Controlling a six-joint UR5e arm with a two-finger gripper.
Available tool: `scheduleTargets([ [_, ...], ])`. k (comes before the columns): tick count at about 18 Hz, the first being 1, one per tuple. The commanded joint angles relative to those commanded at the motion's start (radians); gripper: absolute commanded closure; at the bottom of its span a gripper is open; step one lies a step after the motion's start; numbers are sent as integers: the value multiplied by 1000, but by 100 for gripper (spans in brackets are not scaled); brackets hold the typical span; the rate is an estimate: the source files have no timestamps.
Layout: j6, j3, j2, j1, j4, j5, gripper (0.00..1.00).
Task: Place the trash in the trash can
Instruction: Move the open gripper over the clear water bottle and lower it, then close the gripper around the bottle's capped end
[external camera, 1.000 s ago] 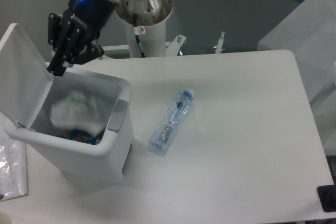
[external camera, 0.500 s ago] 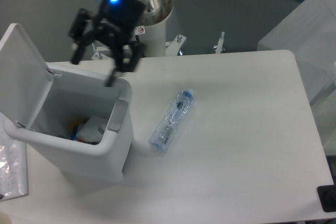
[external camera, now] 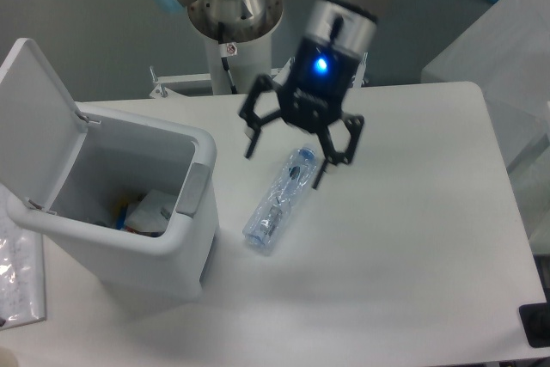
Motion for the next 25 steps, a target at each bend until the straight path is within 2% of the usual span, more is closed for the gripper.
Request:
scheduleTargets([
  [4, 0, -54, -3, -5, -3, 20, 0],
  [9, 2, -109, -15, -49, -11, 124, 0],
  [12, 3, -103, -55, -126, -57, 280, 0],
  [14, 9, -94, -87, -166, -64, 363, 0],
  [16, 11, -88, -118, -196, -64, 403, 0],
  [20, 29, -58, -181, -209, -66, 472, 0],
  [25, 54, -48, -212, -221, -69, 514, 1],
])
